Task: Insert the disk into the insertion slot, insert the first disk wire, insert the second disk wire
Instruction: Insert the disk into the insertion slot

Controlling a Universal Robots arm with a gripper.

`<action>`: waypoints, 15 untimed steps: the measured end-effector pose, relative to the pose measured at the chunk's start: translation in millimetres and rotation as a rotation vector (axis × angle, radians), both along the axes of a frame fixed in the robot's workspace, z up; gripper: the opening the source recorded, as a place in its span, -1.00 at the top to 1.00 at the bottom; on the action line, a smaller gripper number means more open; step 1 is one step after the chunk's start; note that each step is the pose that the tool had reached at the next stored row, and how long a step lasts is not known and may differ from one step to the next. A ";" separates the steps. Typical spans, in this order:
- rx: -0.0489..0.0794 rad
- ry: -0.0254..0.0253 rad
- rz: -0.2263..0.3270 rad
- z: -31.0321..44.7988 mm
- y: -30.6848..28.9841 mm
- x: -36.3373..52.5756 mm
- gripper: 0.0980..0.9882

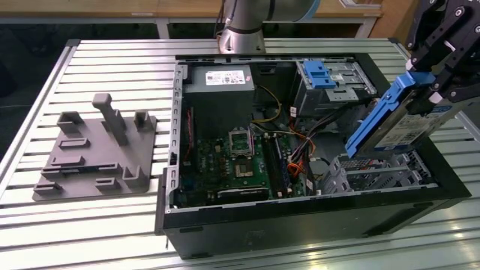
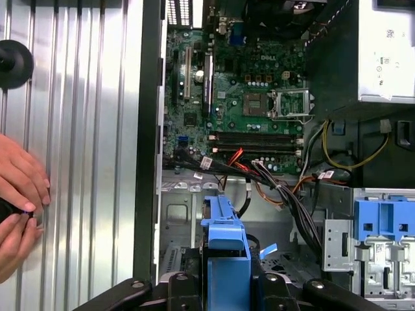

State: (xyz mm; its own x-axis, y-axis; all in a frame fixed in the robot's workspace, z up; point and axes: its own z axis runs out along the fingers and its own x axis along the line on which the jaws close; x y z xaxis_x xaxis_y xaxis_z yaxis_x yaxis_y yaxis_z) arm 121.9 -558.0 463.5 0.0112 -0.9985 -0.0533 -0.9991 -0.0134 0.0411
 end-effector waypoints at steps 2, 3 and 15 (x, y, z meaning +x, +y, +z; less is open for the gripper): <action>0.000 0.0000 0.000 -1.3 0.0 0.0 0.40; 0.000 0.0000 0.000 -2.0 -0.1 0.0 0.40; 0.000 0.0000 0.000 -11.6 -1.9 0.2 0.40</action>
State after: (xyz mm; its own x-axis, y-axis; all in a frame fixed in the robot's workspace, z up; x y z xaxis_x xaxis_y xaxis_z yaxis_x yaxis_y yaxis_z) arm 122.1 -559.9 451.9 0.0112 -0.9985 -0.0532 -0.9991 -0.0134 0.0411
